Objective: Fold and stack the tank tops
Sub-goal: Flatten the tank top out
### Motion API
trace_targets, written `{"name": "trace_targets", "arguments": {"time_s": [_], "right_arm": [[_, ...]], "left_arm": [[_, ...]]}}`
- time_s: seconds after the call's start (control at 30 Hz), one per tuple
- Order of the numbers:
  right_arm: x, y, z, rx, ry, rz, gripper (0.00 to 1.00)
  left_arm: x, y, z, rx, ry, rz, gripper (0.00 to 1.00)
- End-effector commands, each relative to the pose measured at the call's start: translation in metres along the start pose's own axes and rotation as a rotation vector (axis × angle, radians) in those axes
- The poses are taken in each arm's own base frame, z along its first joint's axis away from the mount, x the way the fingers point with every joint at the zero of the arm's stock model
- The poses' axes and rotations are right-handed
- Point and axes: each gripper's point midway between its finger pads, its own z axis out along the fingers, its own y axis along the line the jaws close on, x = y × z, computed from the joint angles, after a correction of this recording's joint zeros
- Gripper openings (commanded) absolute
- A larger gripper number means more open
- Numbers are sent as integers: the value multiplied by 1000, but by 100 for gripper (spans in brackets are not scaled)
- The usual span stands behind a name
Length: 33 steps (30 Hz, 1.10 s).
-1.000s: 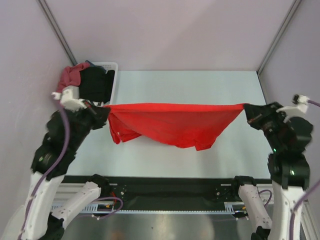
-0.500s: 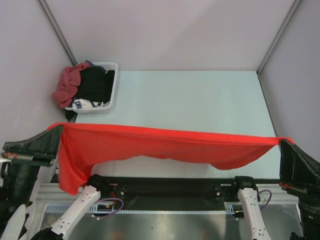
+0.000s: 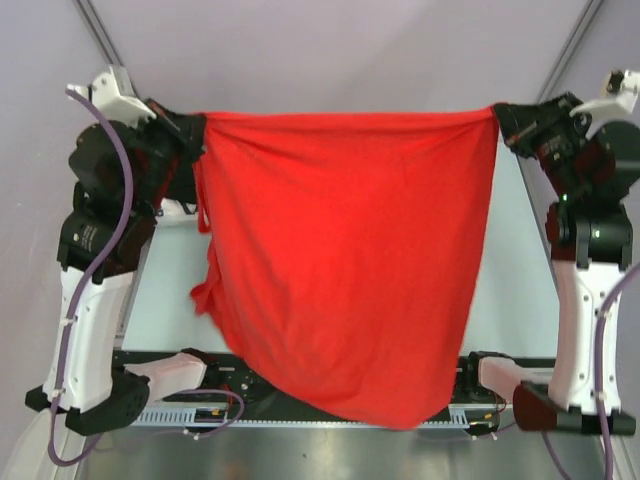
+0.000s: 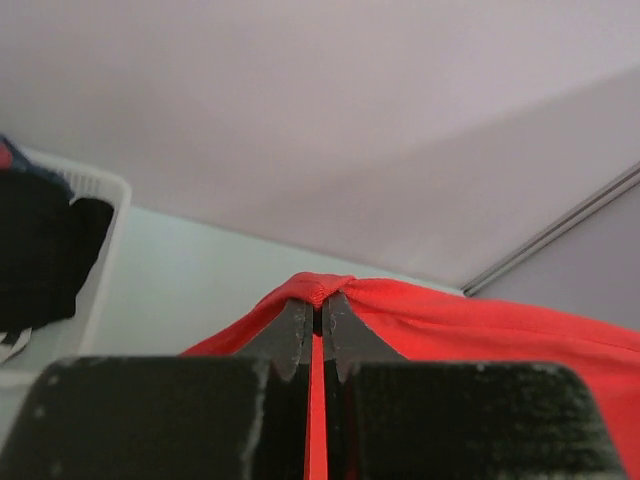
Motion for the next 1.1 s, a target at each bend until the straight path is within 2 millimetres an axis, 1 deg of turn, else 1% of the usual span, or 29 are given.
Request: {"name": "trace_targets", "arguments": {"time_s": [0.0, 0.03, 0.07, 0.1, 0.13, 0.17, 0.2, 0.23, 0.27, 0.3, 0.33, 0.37, 0.4, 0.47, 0.5, 0.53, 0.63, 0.67, 0.73, 0.77, 0.8, 0.83, 0.87, 0.9, 0.93, 0.97, 1.0, 1.03, 1.07], "right_arm": [[-90, 82, -29, -210, -242, -86, 0], [-97, 90, -34, -220, -255, -91, 0], [-106, 98, -40, -235, -275, -99, 0], [-122, 117, -59, -270, -322, -118, 0], [-126, 125, -70, -287, -340, -125, 0], [-136, 144, -99, -333, -396, -145, 0], [-140, 152, -115, -357, -427, -154, 0], [-142, 158, -129, -373, -453, -164, 0], [-147, 168, -149, -402, -501, -182, 0], [-152, 183, -186, -435, -567, -213, 0], [-154, 186, -201, -436, -602, -218, 0], [-156, 190, -215, -442, -632, -231, 0], [-157, 200, -247, -463, -683, -254, 0], [-157, 209, -280, -484, -729, -260, 0], [-156, 214, -295, -498, -746, -270, 0], [-150, 222, -316, -525, -760, -293, 0], [-147, 232, -356, -552, -817, -322, 0], [-148, 234, -362, -551, -827, -326, 0], [-152, 237, -373, -545, -848, -331, 0], [-155, 235, -361, -527, -835, -330, 0], [-159, 238, -366, -532, -846, -332, 0], [-160, 232, -355, -499, -819, -313, 0], [-165, 226, -329, -471, -781, -298, 0], [-165, 222, -315, -455, -753, -290, 0], [-164, 214, -293, -430, -711, -273, 0], [-163, 206, -273, -406, -673, -257, 0], [-160, 193, -237, -374, -611, -242, 0], [-150, 174, -201, -330, -536, -223, 0], [-143, 161, -179, -302, -495, -211, 0]], "left_arm": [[-118, -35, -67, 148, -333, -11, 0], [-139, -43, -87, 197, -408, -26, 0], [-149, -46, -101, 224, -447, -29, 0], [-158, -47, -116, 249, -486, -26, 0], [-171, -47, -148, 297, -556, -42, 0], [-176, -48, -164, 324, -589, -48, 0], [-180, -46, -182, 349, -622, -55, 0], [-180, -44, -190, 366, -646, -64, 0], [-186, -40, -224, 407, -698, -80, 0], [-186, -38, -235, 421, -712, -91, 0], [-185, -37, -242, 436, -718, -96, 0], [-185, -35, -263, 471, -740, -100, 0], [-184, -36, -273, 492, -744, -109, 0], [-181, -36, -293, 540, -769, -116, 0], [-181, -35, -319, 586, -799, -130, 0], [-181, -34, -331, 583, -826, -125, 0], [-180, -37, -370, 592, -898, -106, 0], [-182, -40, -379, 594, -914, -101, 0], [-184, -47, -381, 585, -909, -87, 0], [-185, -49, -377, 584, -899, -92, 0], [-185, -51, -370, 584, -883, -93, 0], [-185, -52, -348, 566, -858, -99, 0], [-185, -51, -334, 549, -840, -108, 0], [-184, -52, -318, 535, -816, -117, 0], [-178, -54, -279, 506, -749, -112, 0], [-173, -55, -255, 489, -703, -109, 0], [-169, -57, -237, 483, -676, -110, 0], [-153, -55, -201, 462, -611, -102, 0], [-141, -54, -168, 439, -561, -100, 0]]}}
